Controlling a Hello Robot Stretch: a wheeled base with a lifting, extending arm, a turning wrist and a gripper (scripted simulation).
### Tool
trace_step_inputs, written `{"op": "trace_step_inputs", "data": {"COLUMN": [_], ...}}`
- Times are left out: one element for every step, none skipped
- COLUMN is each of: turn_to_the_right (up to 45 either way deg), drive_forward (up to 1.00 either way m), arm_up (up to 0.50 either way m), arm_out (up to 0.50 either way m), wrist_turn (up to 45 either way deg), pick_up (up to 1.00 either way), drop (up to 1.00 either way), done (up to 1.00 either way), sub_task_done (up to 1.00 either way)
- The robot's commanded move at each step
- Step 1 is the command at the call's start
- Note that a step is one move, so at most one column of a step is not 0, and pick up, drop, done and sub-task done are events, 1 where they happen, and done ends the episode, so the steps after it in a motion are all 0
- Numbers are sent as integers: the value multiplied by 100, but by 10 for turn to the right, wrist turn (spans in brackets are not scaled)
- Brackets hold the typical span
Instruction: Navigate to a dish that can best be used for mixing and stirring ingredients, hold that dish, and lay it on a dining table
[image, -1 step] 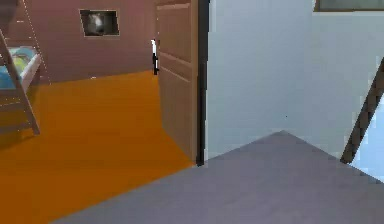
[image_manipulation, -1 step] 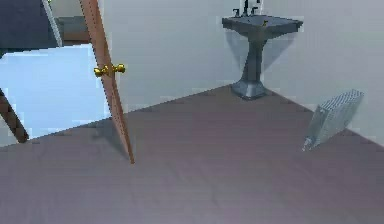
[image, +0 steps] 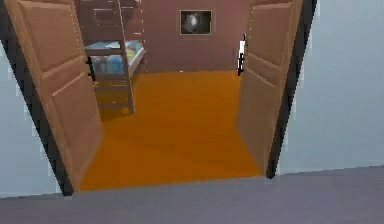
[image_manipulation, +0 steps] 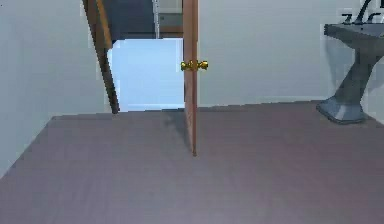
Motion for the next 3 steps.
{"op": "trace_step_inputs", "data": {"turn_to_the_right": [0,0,-30], "drive_forward": [100,100,0], "arm_up": [0,0,0], "arm_out": [0,0,0], "wrist_turn": [0,0,0], "pick_up": [0,0,0], "drop": [0,0,0], "done": [0,0,0], "sub_task_done": [0,0,0]}}
